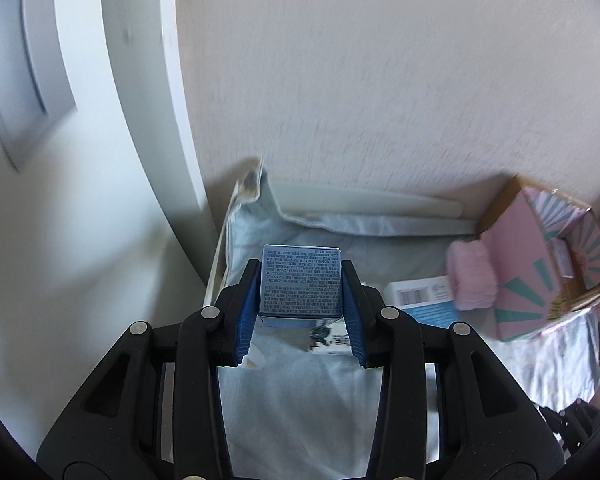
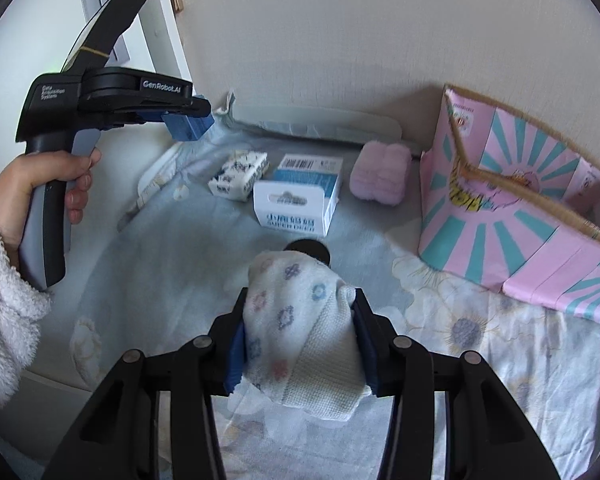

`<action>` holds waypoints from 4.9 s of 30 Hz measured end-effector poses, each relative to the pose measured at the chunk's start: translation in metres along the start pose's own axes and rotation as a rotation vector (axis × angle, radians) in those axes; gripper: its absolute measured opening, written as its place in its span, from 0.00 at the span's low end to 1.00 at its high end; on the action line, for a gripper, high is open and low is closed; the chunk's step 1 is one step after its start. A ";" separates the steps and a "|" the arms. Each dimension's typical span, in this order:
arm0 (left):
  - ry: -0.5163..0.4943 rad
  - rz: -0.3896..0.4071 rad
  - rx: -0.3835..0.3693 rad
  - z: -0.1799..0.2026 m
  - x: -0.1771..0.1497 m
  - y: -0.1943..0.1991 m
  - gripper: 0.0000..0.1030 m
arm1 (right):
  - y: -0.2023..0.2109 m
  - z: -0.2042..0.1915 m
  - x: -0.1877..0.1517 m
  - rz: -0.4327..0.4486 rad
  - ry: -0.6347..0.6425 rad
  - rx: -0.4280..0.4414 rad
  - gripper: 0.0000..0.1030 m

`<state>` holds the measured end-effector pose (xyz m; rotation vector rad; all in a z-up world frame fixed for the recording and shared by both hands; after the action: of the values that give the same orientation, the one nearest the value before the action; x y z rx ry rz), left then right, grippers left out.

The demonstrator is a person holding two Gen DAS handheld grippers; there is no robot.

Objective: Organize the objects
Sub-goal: 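Carry the blue cube box and white sock over the cardboard box, then open both grippers to drop the cube box and sock inside, then withdraw both tools from the cardboard box back over the bed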

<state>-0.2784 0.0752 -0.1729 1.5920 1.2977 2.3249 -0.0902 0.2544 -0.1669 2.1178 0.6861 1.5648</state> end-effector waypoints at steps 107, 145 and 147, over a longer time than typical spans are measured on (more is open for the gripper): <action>-0.306 -0.362 -0.284 0.351 0.010 -0.075 1.00 | -0.018 0.347 0.154 -0.411 -0.110 -0.045 0.99; -0.204 -0.019 -0.226 0.320 0.050 0.068 1.00 | 0.119 0.304 0.172 -0.101 0.030 -0.055 1.00; -0.194 0.005 -0.218 0.316 0.048 0.079 1.00 | 0.131 0.305 0.168 -0.077 0.008 -0.043 1.00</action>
<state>-0.0215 0.2378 -0.0467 1.6978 0.9658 2.1615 0.2626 0.2410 -0.0476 2.0312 0.7214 1.5338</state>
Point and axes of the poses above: each gripper's, at about its wrist camera, not at the fingertips, and y roughly against the way its jaws point, z to its right, x to its top, the point moved 2 cm from there along -y, roughly the way its jaws point, and after that the axes turned 9 degrees about z, right-handed, at the moved point
